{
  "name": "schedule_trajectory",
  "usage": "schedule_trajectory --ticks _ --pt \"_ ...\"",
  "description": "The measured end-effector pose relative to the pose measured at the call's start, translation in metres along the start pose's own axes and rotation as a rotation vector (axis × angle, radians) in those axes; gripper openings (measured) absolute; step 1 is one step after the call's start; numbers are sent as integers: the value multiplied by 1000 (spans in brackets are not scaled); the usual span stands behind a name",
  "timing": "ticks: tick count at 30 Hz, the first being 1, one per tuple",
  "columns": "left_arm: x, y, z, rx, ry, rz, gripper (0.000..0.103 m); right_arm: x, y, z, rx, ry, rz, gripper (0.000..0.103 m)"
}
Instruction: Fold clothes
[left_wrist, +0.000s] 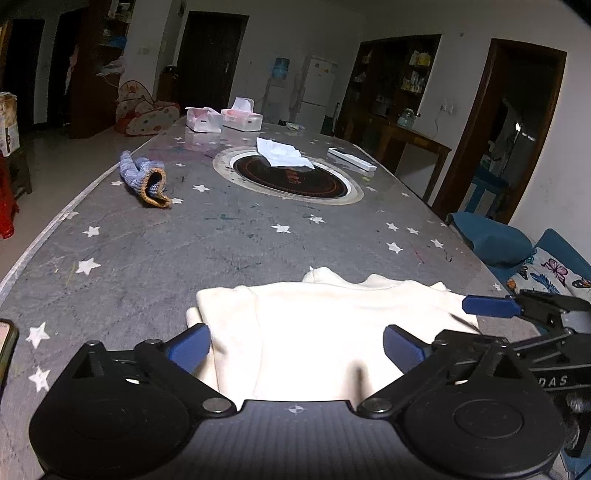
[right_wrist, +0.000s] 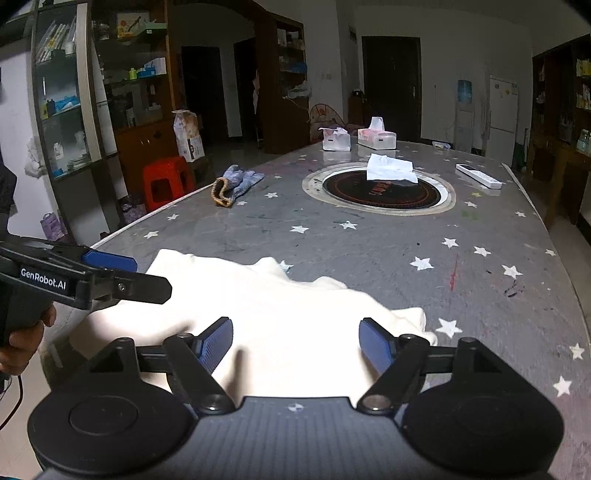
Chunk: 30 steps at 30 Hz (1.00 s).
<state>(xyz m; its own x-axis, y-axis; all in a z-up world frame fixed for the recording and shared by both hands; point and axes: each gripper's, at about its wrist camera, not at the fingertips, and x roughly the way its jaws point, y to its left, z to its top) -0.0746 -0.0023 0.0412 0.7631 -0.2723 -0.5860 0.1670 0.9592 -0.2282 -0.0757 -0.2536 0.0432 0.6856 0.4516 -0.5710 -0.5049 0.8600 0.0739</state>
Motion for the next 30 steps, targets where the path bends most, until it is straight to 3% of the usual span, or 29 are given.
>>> schedule_trajectory --ticks 12,20,30 --pt "-25 -12 -17 26 -55 16 103 -32 13 -16 -16 -58 -29 103" --pt "-41 -22 -24 85 -88 59 103 -52 18 -19 -5 -119 -17 103" --pt "-46 -23 -39 96 -64 116 103 -59 23 -24 35 -140 4 103"
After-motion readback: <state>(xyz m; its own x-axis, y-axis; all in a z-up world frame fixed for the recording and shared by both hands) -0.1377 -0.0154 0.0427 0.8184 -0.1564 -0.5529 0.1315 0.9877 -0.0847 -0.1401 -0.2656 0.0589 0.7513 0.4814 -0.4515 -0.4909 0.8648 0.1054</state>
